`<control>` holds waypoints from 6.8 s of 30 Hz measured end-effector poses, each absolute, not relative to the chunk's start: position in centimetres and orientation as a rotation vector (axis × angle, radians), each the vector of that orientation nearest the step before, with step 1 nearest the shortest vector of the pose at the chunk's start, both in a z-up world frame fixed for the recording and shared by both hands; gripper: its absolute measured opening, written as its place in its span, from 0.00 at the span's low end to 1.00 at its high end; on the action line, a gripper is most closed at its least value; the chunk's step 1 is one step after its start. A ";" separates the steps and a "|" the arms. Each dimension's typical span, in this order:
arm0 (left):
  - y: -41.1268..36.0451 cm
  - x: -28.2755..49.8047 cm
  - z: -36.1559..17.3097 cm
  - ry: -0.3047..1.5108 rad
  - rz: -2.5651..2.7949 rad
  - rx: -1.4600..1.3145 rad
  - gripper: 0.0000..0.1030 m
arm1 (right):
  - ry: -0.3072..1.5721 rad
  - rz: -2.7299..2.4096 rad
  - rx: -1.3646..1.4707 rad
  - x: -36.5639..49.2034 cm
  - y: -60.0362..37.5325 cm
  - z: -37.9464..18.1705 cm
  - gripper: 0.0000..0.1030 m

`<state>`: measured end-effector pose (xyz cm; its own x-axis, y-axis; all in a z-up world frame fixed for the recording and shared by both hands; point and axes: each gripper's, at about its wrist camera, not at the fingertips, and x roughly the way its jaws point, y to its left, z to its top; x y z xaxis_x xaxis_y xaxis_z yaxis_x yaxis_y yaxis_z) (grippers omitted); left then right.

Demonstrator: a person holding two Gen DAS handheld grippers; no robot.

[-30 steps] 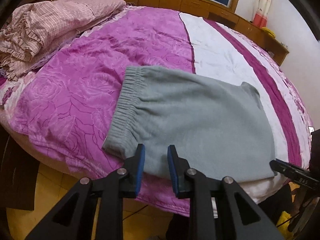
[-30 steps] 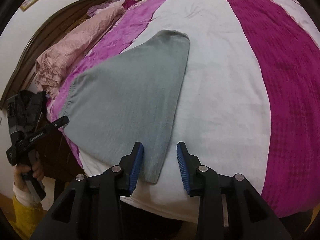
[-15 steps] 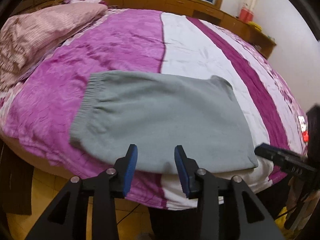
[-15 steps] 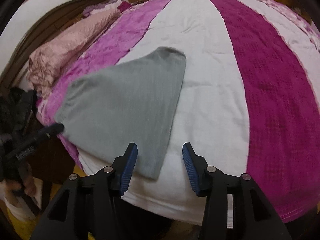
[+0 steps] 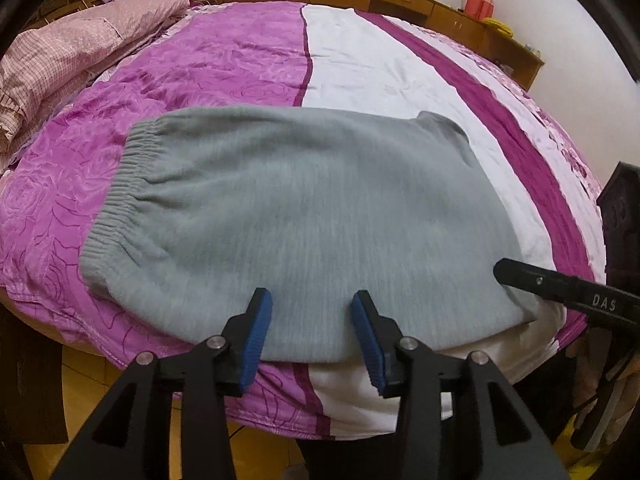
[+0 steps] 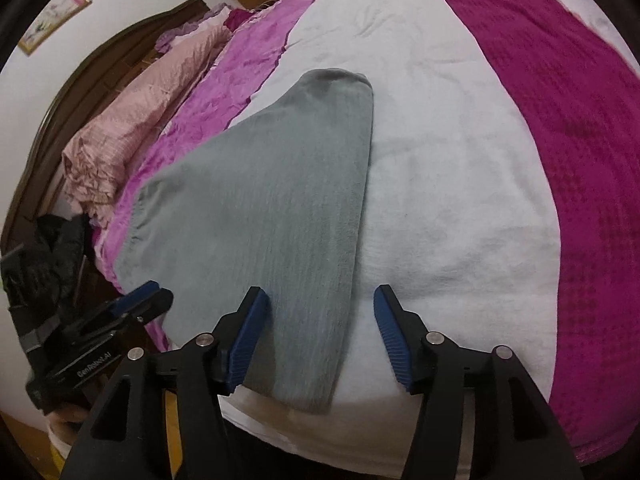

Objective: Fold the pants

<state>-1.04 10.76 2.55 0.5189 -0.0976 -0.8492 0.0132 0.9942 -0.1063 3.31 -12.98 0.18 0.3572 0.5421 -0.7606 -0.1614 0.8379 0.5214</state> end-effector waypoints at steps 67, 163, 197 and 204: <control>20.4 -2.5 8.9 0.972 0.164 -0.158 0.60 | 0.753 0.924 0.176 2.1 -1.8 14.7 0.04; 12.1 -2.2 12.3 0.867 -0.301 -0.410 0.49 | 0.882 0.960 0.364 2.6 -6.8 11.0 0.19; -6.8 14.7 2.0 0.972 -0.411 -0.193 0.49 | 0.953 0.608 0.582 16.6 -27.5 0.4 0.20; -6.1 13.3 4.1 0.966 -0.383 -0.166 0.49 | 0.934 0.541 0.540 16.0 -27.9 0.8 0.25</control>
<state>13.31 -6.07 4.08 0.5085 -0.3893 -0.7680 0.2429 0.9206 -0.3058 15.96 -27.89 0.81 0.4848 0.6420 -0.5940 -0.1960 0.7416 0.6416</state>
